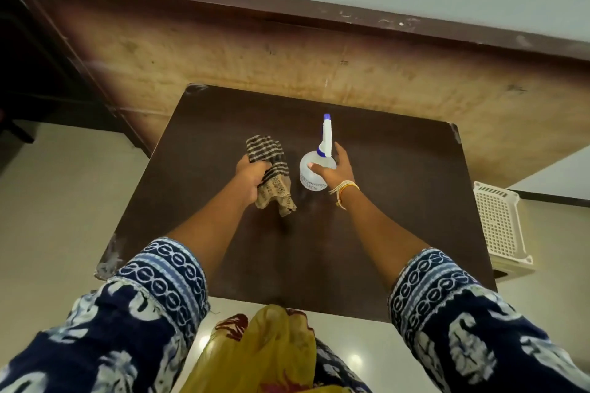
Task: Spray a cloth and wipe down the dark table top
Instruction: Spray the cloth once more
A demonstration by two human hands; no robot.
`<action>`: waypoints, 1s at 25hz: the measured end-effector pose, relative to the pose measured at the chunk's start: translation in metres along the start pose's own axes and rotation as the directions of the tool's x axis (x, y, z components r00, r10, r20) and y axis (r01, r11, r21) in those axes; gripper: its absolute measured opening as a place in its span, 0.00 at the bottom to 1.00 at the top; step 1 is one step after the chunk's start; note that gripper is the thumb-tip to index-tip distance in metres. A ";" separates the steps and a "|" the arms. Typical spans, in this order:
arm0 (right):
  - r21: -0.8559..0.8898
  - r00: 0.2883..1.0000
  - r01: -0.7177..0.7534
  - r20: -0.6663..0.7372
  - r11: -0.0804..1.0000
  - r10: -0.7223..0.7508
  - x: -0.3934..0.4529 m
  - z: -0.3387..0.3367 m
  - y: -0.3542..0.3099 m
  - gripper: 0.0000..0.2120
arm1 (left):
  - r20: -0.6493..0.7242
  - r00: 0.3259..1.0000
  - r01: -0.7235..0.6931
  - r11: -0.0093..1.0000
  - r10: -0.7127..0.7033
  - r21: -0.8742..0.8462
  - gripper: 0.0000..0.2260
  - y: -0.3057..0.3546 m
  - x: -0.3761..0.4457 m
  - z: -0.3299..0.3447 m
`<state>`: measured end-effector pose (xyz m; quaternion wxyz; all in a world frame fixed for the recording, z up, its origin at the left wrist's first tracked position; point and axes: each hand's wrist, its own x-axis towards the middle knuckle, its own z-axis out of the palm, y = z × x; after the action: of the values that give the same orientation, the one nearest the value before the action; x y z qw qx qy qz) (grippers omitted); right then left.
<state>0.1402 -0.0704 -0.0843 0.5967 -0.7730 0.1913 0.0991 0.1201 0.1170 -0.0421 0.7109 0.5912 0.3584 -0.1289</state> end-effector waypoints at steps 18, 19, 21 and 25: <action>-0.005 0.827 -0.078 0.559 0.997 0.067 -0.006 0.006 -0.076 0.14 | 0.150 0.986 0.096 0.979 -0.070 -0.178 0.17 0.050 0.024 -0.028; 0.013 0.799 -0.100 0.597 0.995 0.073 -0.008 0.009 -0.078 0.14 | 0.153 0.986 0.089 0.975 -0.058 -0.203 0.20 0.052 0.025 -0.030; 0.039 0.768 -0.114 0.638 0.993 0.063 -0.010 0.020 -0.082 0.14 | 0.177 0.982 0.103 0.967 -0.062 -0.232 0.18 0.056 0.025 -0.037; -0.014 0.763 -0.083 0.643 0.996 0.072 -0.015 0.044 -0.092 0.12 | 0.257 0.963 0.167 0.935 -0.086 -0.312 0.14 0.062 0.026 -0.046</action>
<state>0.1676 -0.0060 -0.0088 0.6276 -0.6792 0.0082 0.3805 0.1594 0.1829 -0.0151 0.8281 0.4193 0.3240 -0.1830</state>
